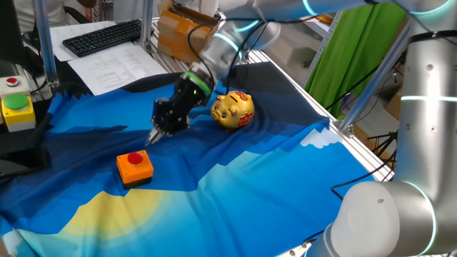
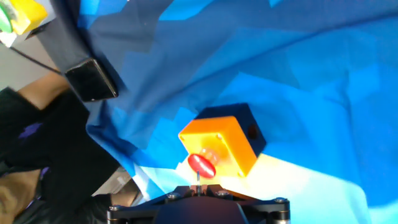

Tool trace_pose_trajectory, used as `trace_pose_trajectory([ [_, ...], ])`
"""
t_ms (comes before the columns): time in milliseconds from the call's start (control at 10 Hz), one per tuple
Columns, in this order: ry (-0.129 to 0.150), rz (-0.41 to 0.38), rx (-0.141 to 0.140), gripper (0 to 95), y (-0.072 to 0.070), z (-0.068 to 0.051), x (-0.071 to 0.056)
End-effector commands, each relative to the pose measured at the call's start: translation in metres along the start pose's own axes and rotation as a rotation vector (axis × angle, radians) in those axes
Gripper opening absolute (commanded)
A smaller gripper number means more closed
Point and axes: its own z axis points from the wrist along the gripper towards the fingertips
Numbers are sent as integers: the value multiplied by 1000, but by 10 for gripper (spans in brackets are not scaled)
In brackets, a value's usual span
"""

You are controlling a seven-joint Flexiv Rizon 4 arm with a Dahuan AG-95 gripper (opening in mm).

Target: Drop coins into a piggy bank

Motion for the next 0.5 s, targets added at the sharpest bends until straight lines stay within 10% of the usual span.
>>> trace_pose_trajectory([
  [100,-56,39,129,0,6,-27,19],
  [500,-112,50,308,0,10,-70,23],
])
